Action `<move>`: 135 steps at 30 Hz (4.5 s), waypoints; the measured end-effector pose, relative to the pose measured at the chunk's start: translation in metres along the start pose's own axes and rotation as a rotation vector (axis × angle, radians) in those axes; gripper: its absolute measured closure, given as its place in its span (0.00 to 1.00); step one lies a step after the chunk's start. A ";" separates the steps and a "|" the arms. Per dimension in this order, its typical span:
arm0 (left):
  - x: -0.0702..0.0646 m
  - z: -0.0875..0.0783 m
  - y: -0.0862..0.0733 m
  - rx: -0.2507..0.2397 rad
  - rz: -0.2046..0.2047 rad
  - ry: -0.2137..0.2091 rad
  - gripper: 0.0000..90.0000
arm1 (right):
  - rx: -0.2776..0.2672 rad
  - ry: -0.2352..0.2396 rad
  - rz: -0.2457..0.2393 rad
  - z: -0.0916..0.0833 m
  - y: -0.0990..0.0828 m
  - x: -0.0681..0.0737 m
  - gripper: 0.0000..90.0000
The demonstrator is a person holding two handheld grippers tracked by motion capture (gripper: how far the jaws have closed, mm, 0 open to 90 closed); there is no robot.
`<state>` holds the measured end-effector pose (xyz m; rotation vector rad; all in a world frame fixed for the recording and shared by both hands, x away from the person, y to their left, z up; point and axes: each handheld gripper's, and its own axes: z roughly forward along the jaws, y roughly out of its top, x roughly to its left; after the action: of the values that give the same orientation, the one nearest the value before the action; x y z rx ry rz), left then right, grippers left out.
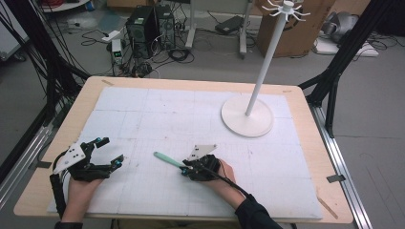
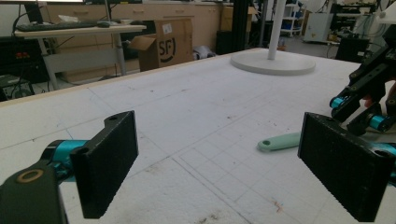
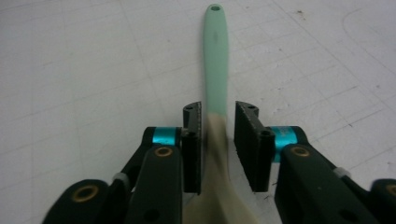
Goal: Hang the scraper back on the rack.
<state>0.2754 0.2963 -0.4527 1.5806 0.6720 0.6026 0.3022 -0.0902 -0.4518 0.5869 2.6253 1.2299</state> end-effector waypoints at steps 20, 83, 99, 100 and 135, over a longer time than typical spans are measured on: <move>-0.001 0.000 0.000 0.003 0.010 0.004 0.15 | -0.002 0.023 0.081 -0.008 0.003 -0.009 0.91; -0.002 0.001 0.000 0.006 0.011 0.017 0.15 | -0.338 -0.402 0.200 -0.421 0.077 -0.150 0.91; -0.003 0.001 0.000 0.010 0.021 0.019 0.15 | -0.354 -0.451 0.245 -0.429 0.082 -0.164 0.91; -0.003 0.001 0.000 0.010 0.023 0.019 0.15 | -0.354 -0.451 0.245 -0.429 0.082 -0.164 0.91; -0.003 0.001 0.000 0.012 0.025 0.020 0.15 | -0.286 -0.476 0.254 -0.389 0.086 -0.174 0.83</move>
<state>0.2739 0.2931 -0.4525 1.5975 0.6728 0.6349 0.3569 -0.3850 -0.1372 1.0316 1.9894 1.3047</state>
